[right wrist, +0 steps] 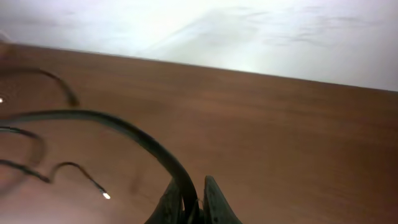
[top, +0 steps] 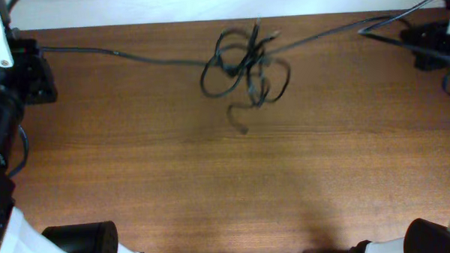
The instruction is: Untangle cables
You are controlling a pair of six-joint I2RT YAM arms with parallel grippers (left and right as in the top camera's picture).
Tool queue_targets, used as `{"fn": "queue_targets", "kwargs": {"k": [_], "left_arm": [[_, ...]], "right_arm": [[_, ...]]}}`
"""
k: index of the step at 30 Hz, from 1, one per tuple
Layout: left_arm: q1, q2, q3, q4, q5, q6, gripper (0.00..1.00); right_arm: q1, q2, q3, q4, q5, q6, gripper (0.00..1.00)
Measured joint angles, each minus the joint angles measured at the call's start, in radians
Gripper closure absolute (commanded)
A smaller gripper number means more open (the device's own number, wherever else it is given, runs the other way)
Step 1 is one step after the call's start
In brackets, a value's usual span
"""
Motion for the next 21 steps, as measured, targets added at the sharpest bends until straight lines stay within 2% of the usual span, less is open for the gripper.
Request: {"fn": "queue_targets", "kwargs": {"k": [5, 10, 11, 13, 14, 21], "left_arm": [[-0.036, 0.041, 0.004, 0.003, 0.109, 0.001, 1.00], [-0.138, 0.177, 0.004, 0.004, 0.244, 0.013, 1.00], [-0.161, 0.208, 0.004, 0.003, 0.257, 0.019, 0.84], [-0.200, 0.266, 0.003, 0.003, 0.278, 0.029, 0.54], [-0.215, 0.293, 0.001, 0.001, 0.285, 0.044, 0.01], [-0.236, 0.362, -0.003, -0.003, 0.307, 0.042, 0.01]], "right_arm": [[0.207, 0.000, 0.000, -0.026, 0.002, -0.023, 0.96], [0.449, 0.000, 0.000, -0.029, 0.109, -0.027, 0.96], [0.484, 0.000, 0.000, -0.029, 0.145, -0.027, 0.94], [0.547, 0.000, 0.000, -0.030, 0.233, -0.027, 0.17], [0.565, 0.000, 0.000, -0.035, 0.263, -0.027, 0.02], [0.592, 0.000, 0.000, -0.074, 0.420, -0.029, 0.01]]}}
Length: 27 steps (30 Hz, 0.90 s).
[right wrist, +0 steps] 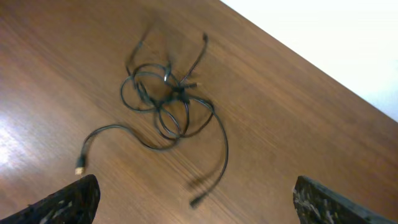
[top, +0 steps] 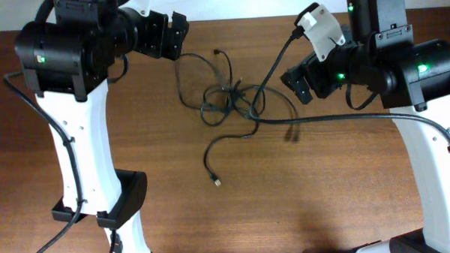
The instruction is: Untangle cables
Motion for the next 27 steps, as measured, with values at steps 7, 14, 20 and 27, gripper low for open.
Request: {"fn": "queue_targets", "kwargs": {"k": [7, 14, 20, 27], "left_arm": [[0.000, -0.001, 0.000, 0.001, 0.003, 0.000, 0.01], [0.000, -0.001, 0.000, 0.002, 0.004, 0.000, 0.02], [0.000, -0.003, 0.000, -0.013, 0.004, 0.011, 0.02], [0.000, -0.079, 0.000, -0.045, 0.004, 0.015, 0.02]], "right_arm": [[0.001, 0.000, -0.002, -0.042, -0.039, 0.097, 0.01], [0.121, 0.005, -0.192, 0.126, -0.099, 0.066, 0.01], [0.226, 0.062, -0.451, 0.455, -0.098, -0.016, 0.00], [0.240, 0.256, -0.528, 0.601, -0.097, -0.027, 0.01]]}}
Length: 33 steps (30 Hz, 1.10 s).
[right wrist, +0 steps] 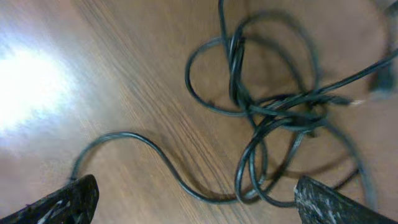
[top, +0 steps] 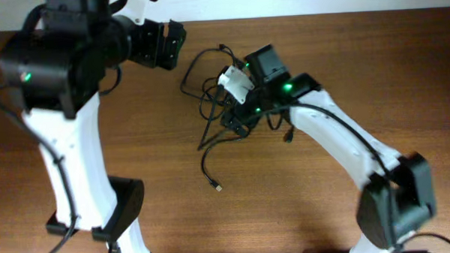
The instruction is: Untangle cables
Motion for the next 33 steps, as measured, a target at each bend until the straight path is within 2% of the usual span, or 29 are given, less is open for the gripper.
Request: {"fn": "queue_targets", "kwargs": {"k": [6, 12, 17, 18, 19, 20, 24, 28, 33], "left_arm": [[0.000, -0.148, 0.000, 0.000, 0.000, 0.000, 0.02], [0.000, -0.230, 0.005, 0.000, -0.004, 0.000, 0.01], [-0.002, -0.234, 0.005, 0.000, -0.130, -0.011, 0.01], [-0.002, -0.234, 0.005, 0.000, -0.181, -0.022, 0.01], [-0.002, -0.234, 0.005, 0.000, -0.228, -0.030, 0.02], [-0.002, -0.234, 0.005, 0.000, -0.262, -0.035, 0.01], [-0.002, -0.234, 0.005, 0.000, -0.348, -0.050, 0.02], [-0.002, -0.234, 0.005, 0.000, -0.370, -0.051, 0.02], [-0.002, -0.235, -0.018, 0.000, -0.372, -0.053, 0.02]], "right_arm": [[0.000, 0.048, -0.010, 0.095, 0.003, -0.006, 0.05], [0.000, 0.080, -0.010, 0.124, 0.004, -0.011, 0.04], [0.000, 0.167, -0.010, 0.123, 0.009, -0.010, 0.06], [0.000, 0.178, -0.010, 0.123, 0.011, -0.011, 0.17], [0.000, 0.182, -0.010, 0.122, 0.011, -0.010, 0.78], [0.000, 0.183, -0.010, 0.123, 0.011, -0.010, 0.96], [-0.008, 0.183, -0.010, 0.122, 0.027, -0.010, 0.96], [-0.017, 0.183, -0.008, 0.090, 0.031, -0.007, 0.96], [-0.018, 0.127, 0.036, -0.066, 0.040, -0.006, 0.96]]}}
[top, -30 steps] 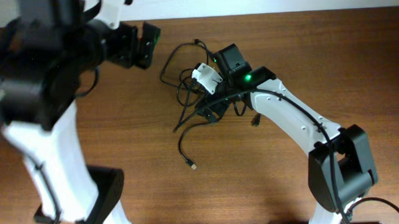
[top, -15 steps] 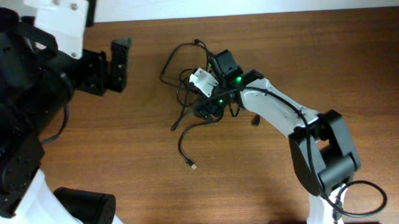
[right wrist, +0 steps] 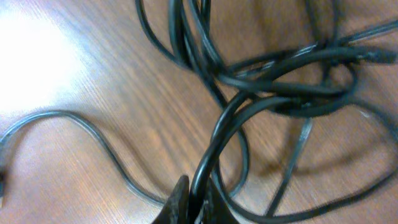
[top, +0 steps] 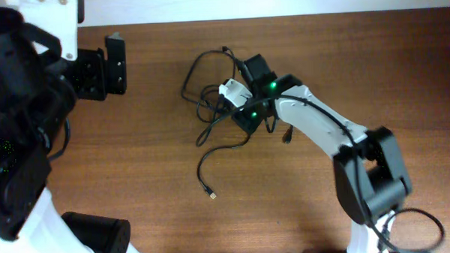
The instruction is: Untangle cables
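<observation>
Several black cables lie knotted in a tangle point(top: 220, 93) on the wooden table, toward its back middle. My right gripper point(top: 238, 117) is low at the tangle's right front side and is shut on one black cable strand point(right wrist: 219, 140), which rises from between the fingertips point(right wrist: 179, 198) into the knot point(right wrist: 292, 93). One loose tail runs forward to a gold-tipped plug point(top: 211, 193). Another plug end point(top: 287, 135) lies right of the gripper. My left gripper point(top: 116, 63) hangs well left of the tangle and holds nothing; its jaws are unclear.
The table's back edge point(top: 341, 16) meets a white wall. The left arm's base point(top: 94, 236) stands at the front left. The right arm's elbow and base point(top: 371, 181) stand at the front right. Bare wood point(top: 303, 206) lies in front of the tangle.
My right gripper was open just above the tangle; now it is shut on a strand at the tangle's near side. My left gripper has moved left, away from the cables.
At first the right gripper was shut on a cable, with strands stretched out to both sides of the knot. Then it was open high over the tangle, then open close above it. Now it grips one strand while the left arm sits farther left.
</observation>
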You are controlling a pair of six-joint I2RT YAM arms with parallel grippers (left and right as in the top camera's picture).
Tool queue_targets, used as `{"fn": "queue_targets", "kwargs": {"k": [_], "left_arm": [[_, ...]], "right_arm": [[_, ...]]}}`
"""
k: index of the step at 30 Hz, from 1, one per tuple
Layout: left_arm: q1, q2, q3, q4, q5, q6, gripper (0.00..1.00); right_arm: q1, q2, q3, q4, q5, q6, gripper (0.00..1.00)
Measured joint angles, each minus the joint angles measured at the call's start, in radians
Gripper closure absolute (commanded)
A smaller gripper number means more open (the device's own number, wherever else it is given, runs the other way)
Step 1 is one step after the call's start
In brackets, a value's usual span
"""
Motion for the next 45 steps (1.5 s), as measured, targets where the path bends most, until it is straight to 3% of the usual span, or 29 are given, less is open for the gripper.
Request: {"fn": "queue_targets", "kwargs": {"k": [6, 10, 22, 34, 39, 45], "left_arm": [[0.000, 0.011, -0.133, 0.029, 0.068, 0.005, 0.02], [0.000, 0.056, -0.212, 0.082, 0.266, 0.069, 0.02], [-0.007, 0.220, -0.323, 0.092, 0.733, 0.248, 0.01], [-0.233, 0.395, -0.344, 0.003, 0.810, 0.488, 0.02], [-0.267, 0.493, -0.348, 0.003, 0.813, 0.615, 0.02], [-0.266, 0.594, -0.348, 0.009, 0.824, 0.659, 0.01]], "right_arm": [[0.008, -0.232, 0.303, -0.265, 0.008, -0.001, 0.96], [0.013, -0.424, 0.526, -0.342, 0.019, 0.046, 0.96], [0.013, -0.523, 0.590, -0.343, 0.190, 0.165, 0.96], [0.013, -0.535, 0.716, -0.358, 0.436, 0.202, 0.96], [0.013, -0.547, 0.725, -0.371, 0.530, 0.204, 0.96], [0.013, -0.560, 0.726, -0.416, 0.566, 0.205, 0.96]]}}
